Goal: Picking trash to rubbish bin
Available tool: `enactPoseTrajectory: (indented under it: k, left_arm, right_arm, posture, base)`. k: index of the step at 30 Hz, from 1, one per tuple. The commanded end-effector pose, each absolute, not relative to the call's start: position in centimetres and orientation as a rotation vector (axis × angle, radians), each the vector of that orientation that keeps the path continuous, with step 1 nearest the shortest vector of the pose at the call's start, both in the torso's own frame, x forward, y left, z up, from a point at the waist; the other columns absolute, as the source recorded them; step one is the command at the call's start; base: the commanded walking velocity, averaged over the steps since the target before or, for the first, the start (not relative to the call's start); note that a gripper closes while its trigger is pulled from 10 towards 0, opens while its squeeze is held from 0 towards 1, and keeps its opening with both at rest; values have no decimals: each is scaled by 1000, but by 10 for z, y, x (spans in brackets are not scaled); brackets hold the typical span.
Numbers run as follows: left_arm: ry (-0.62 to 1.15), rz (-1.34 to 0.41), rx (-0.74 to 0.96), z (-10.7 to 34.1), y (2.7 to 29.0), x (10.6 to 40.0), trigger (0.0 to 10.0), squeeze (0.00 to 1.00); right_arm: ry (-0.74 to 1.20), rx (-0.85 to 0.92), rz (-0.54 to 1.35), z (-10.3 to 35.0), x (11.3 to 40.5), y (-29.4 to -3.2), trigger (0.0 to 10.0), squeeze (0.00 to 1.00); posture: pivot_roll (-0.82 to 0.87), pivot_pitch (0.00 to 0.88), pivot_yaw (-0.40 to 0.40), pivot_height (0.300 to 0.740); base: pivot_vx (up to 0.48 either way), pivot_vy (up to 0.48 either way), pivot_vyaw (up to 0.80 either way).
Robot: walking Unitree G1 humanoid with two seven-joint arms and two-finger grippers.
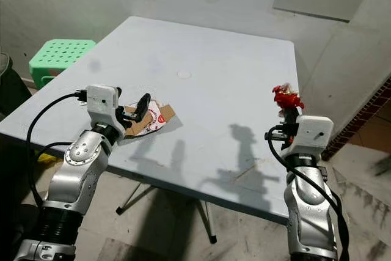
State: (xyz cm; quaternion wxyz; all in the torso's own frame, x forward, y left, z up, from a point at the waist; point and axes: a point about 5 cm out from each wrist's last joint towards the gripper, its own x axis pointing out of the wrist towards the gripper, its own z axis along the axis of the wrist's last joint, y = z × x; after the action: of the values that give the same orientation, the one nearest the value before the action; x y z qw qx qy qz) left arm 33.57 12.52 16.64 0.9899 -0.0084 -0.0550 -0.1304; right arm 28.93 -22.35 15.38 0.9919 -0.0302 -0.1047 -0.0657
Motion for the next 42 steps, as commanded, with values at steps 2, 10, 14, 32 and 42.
enactPoseTrajectory:
  k: [2, 10, 14, 32, 42]
  left_arm:
    - [-114, -249, -23, 165, 126, 338, 10000, 0]
    - [-120, -246, -44, 167, 124, 342, 10000, 0]
    - [-123, -249, -47, 167, 122, 343, 10000, 0]
    - [-112, -267, -42, 165, 120, 345, 10000, 0]
    - [-111, -270, -49, 166, 120, 346, 10000, 0]
  right_arm:
    - [-216, -64, -131, 152, 291, -222, 10000, 0]
    - [-233, -56, -141, 154, 291, -223, 10000, 0]
    - [-238, -58, -153, 154, 290, -226, 10000, 0]
    - [-228, -66, -187, 152, 288, -231, 10000, 0]
    - [-221, -71, -193, 152, 287, -233, 10000, 0]
  posture:
    - [-53, 16, -39, 740]
    - [-60, 13, -36, 740]
    - [-64, 12, -35, 740]
    - [-74, 7, -29, 740]
    - [-77, 12, -28, 740]
  base:
    - [0, 0, 0]
    - [0, 0, 0]
    - [0, 0, 0]
    - [0, 0, 0]
    - [0, 0, 0]
